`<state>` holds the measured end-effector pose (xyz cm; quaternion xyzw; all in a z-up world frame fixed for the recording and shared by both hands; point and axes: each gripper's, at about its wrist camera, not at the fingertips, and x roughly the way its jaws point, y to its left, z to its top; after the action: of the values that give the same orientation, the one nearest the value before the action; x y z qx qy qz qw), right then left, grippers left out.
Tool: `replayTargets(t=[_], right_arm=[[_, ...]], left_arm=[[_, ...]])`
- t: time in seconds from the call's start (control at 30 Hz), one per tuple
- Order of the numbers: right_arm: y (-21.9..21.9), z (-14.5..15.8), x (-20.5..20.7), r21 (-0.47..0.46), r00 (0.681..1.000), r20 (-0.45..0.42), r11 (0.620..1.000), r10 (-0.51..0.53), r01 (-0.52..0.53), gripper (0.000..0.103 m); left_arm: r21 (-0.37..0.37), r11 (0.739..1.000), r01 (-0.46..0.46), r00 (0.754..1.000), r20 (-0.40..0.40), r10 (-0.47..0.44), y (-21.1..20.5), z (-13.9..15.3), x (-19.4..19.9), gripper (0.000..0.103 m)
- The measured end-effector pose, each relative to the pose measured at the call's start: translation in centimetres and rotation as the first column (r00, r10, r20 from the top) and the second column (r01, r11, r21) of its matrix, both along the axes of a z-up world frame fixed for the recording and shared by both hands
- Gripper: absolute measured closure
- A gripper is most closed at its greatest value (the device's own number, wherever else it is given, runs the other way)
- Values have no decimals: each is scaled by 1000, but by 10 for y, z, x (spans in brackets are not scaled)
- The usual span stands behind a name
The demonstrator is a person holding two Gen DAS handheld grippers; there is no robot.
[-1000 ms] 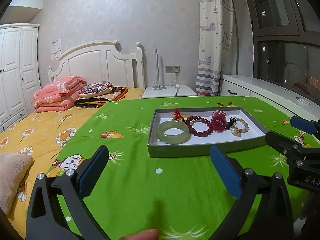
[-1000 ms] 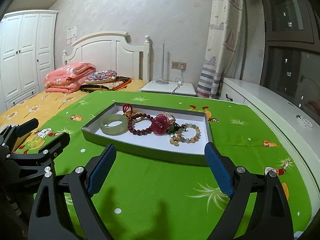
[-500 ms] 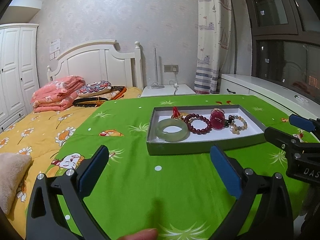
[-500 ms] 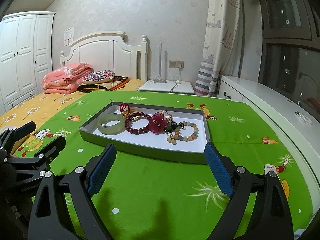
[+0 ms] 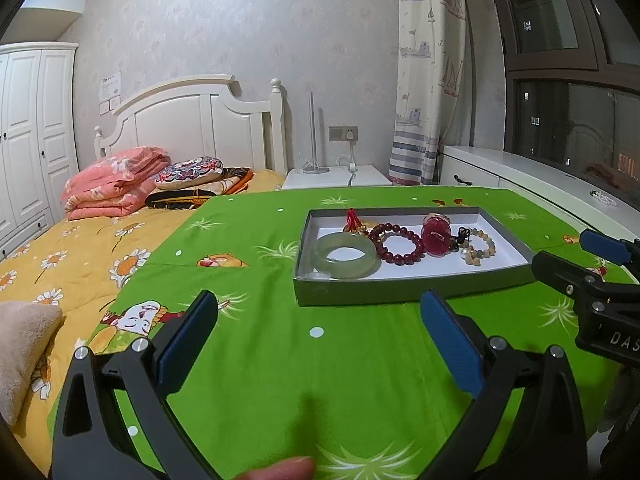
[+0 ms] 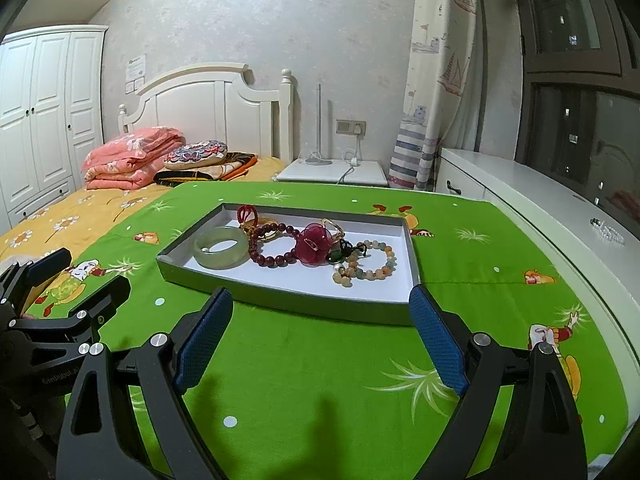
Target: Organize jewelry
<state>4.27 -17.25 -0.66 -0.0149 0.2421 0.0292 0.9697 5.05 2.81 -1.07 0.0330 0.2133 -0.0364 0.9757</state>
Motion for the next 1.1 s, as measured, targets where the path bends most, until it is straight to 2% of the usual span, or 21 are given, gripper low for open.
replayTargets(t=[1.1], right_arm=[[1, -2, 1, 6, 1000, 2, 1000, -6, 6, 19]], left_arm=[[-7, 1000, -13, 1000, -2, 13, -1, -4, -2, 5]])
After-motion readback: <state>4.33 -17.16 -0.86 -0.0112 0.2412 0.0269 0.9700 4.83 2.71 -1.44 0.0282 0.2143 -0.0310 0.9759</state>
